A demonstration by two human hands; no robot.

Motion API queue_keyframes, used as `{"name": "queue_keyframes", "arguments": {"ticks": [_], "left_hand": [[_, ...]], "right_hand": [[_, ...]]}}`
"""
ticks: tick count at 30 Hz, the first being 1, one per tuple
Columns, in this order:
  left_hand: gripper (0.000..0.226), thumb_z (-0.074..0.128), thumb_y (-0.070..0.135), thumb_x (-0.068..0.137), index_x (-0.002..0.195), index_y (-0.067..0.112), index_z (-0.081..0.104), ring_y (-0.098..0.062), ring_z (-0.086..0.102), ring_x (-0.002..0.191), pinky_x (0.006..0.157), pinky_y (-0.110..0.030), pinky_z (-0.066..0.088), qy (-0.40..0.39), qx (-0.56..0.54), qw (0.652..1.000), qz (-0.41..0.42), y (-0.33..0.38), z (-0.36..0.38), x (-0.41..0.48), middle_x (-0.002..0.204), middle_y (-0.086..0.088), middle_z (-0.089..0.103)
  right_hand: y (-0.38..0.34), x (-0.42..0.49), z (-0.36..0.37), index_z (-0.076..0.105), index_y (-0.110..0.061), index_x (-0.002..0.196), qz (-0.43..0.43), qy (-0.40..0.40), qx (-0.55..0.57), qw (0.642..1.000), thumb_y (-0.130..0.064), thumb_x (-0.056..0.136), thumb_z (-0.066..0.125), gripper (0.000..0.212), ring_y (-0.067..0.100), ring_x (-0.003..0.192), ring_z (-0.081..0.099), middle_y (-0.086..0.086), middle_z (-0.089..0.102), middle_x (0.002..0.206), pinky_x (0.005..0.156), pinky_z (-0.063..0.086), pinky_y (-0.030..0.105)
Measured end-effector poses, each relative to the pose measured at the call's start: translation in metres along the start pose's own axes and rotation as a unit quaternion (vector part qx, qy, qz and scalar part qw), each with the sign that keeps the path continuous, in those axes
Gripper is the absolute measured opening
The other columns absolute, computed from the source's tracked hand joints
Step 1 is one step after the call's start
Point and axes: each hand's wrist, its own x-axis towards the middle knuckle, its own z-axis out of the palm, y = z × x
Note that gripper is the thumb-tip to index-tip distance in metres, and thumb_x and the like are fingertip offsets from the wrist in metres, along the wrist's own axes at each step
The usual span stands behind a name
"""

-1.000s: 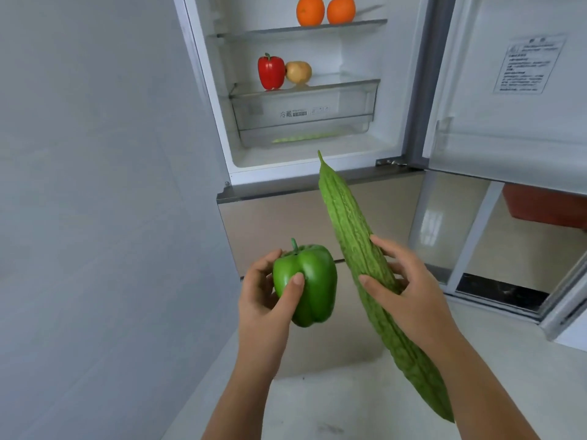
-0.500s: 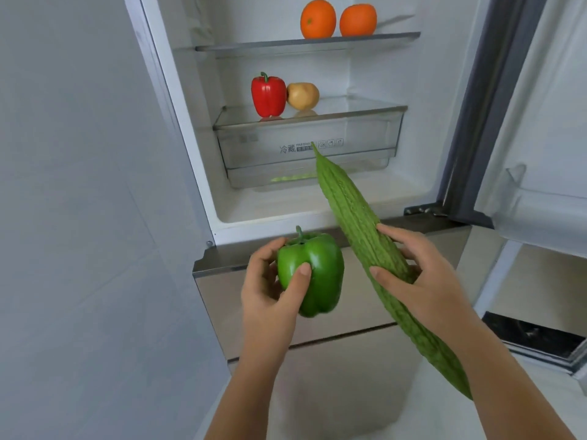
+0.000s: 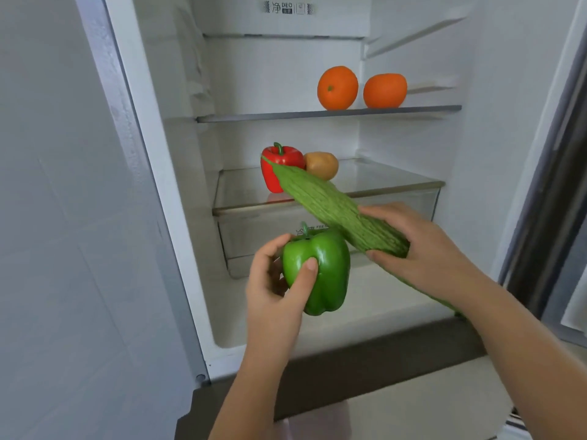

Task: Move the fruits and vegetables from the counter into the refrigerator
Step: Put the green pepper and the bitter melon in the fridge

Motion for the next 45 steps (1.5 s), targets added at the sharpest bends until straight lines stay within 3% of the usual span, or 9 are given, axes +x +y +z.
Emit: {"name": "queue_keyframes", "arguments": {"ticks": [7, 11, 18, 23, 28, 34, 38, 41, 45], "left_hand": [[0.044, 0.073, 0.022, 0.065, 0.107, 0.021, 0.060, -0.003, 0.062, 0.087, 0.069, -0.014, 0.048, -0.004, 0.001, 0.999, 0.040, -0.008, -0.001, 0.041, 0.095, 0.011, 0.068], [0.049, 0.070, 0.033, 0.061, 0.108, 0.025, 0.060, -0.006, 0.062, 0.092, 0.073, -0.016, 0.049, 0.017, 0.016, 0.998, 0.063, -0.007, -0.001, 0.060, 0.104, 0.006, 0.066], [0.050, 0.070, 0.036, 0.059, 0.106, 0.026, 0.061, -0.005, 0.062, 0.094, 0.073, -0.014, 0.048, 0.049, 0.045, 0.993, 0.097, -0.007, 0.004, 0.094, 0.104, 0.011, 0.067], [0.045, 0.073, 0.026, 0.063, 0.106, 0.024, 0.058, 0.000, 0.062, 0.090, 0.072, -0.012, 0.047, 0.067, 0.072, 0.988, 0.119, -0.006, 0.006, 0.119, 0.097, 0.017, 0.068], [0.040, 0.076, 0.023, 0.067, 0.103, 0.027, 0.058, -0.002, 0.063, 0.086, 0.070, -0.021, 0.053, 0.093, 0.101, 0.985, 0.102, -0.007, 0.008, 0.147, 0.094, 0.010, 0.068], [0.036, 0.067, 0.004, 0.075, 0.106, 0.021, 0.056, 0.002, 0.063, 0.083, 0.068, -0.012, 0.050, 0.096, 0.143, 0.981, 0.093, -0.009, 0.004, 0.181, 0.100, 0.004, 0.064], [0.035, 0.065, 0.002, 0.079, 0.109, 0.016, 0.053, -0.007, 0.060, 0.088, 0.068, -0.012, 0.050, 0.097, 0.191, 0.974, 0.073, -0.016, 0.002, 0.202, 0.101, 0.004, 0.061], [0.033, 0.063, 0.007, 0.082, 0.112, 0.014, 0.051, -0.023, 0.059, 0.097, 0.082, -0.034, 0.052, 0.095, 0.202, 0.974, 0.035, -0.022, -0.004, 0.217, 0.106, 0.001, 0.058], [0.033, 0.060, 0.007, 0.085, 0.114, 0.015, 0.048, -0.012, 0.058, 0.088, 0.077, -0.033, 0.051, 0.099, 0.220, 0.970, 0.002, -0.025, -0.007, 0.230, 0.115, -0.001, 0.052]], "right_hand": [[0.019, 0.075, -0.002, 0.047, -0.023, 0.131, -0.089, -0.088, -0.041, 0.991, -0.006, 0.075, 0.070, 0.063, 0.000, 0.114, 0.040, -0.012, 0.044, 0.122, 0.093, 0.027, 0.005], [0.030, 0.114, -0.003, 0.046, -0.025, 0.133, -0.136, -0.107, -0.062, 0.983, -0.007, 0.076, 0.069, 0.064, 0.006, 0.123, 0.037, -0.006, 0.044, 0.135, 0.103, 0.030, 0.026], [0.061, 0.171, 0.004, 0.048, -0.026, 0.131, -0.163, -0.175, -0.057, 0.969, -0.004, 0.077, 0.067, 0.061, 0.008, 0.126, 0.039, -0.006, 0.044, 0.137, 0.107, 0.032, 0.033], [0.087, 0.203, 0.013, 0.048, -0.027, 0.130, -0.152, -0.183, -0.026, 0.971, -0.001, 0.077, 0.067, 0.062, 0.006, 0.122, 0.041, -0.009, 0.046, 0.133, 0.106, 0.029, 0.025], [0.116, 0.224, 0.025, 0.049, -0.021, 0.130, -0.149, -0.191, -0.042, 0.969, 0.003, 0.077, 0.066, 0.061, -0.002, 0.120, 0.033, -0.018, 0.037, 0.127, 0.089, 0.010, -0.008], [0.139, 0.250, 0.034, 0.050, -0.029, 0.129, -0.114, -0.204, -0.032, 0.972, -0.003, 0.078, 0.067, 0.060, 0.009, 0.126, 0.037, -0.008, 0.041, 0.138, 0.108, 0.026, 0.025], [0.147, 0.262, 0.039, 0.050, -0.028, 0.129, -0.105, -0.205, -0.035, 0.973, -0.004, 0.078, 0.067, 0.059, 0.011, 0.129, 0.035, -0.004, 0.038, 0.142, 0.106, 0.024, 0.022], [0.154, 0.267, 0.042, 0.048, -0.032, 0.129, -0.092, -0.198, -0.039, 0.975, -0.006, 0.078, 0.067, 0.060, 0.014, 0.129, 0.036, -0.001, 0.037, 0.144, 0.108, 0.027, 0.029], [0.155, 0.266, 0.042, 0.048, -0.030, 0.130, -0.098, -0.189, -0.066, 0.975, -0.007, 0.079, 0.066, 0.059, 0.016, 0.122, 0.042, -0.002, 0.042, 0.139, 0.101, 0.033, 0.028]]}}
